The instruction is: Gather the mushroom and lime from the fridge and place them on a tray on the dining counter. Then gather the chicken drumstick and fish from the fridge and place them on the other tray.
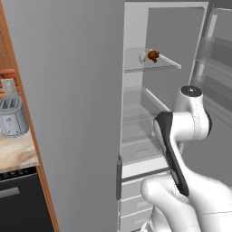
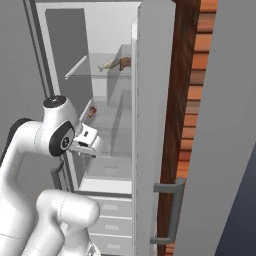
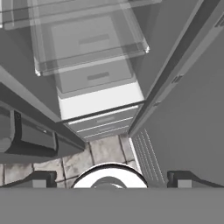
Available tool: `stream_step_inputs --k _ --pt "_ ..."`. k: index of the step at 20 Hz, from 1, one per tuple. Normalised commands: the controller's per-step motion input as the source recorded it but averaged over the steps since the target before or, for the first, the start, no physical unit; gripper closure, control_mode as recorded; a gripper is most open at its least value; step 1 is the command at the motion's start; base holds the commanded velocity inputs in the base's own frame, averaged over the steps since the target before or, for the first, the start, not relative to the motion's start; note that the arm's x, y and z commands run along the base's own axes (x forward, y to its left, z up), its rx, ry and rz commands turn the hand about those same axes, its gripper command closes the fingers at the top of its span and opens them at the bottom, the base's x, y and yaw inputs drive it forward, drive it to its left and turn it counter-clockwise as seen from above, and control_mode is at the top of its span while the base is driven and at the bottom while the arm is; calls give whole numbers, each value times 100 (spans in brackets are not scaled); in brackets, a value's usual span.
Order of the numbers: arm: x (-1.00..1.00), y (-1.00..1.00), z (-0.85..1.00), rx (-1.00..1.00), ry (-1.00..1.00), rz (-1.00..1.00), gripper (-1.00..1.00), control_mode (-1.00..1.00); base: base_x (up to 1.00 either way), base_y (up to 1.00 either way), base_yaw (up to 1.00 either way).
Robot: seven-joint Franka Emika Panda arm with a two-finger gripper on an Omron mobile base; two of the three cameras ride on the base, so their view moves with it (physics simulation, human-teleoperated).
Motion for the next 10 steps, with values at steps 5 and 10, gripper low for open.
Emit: stream_step_inputs --k 5,10 --pt "29 0 29 0 3 -3 -100 -100 0 0 0" --pt "2 -16 17 4 0 0 -100 -100 0 0 0"
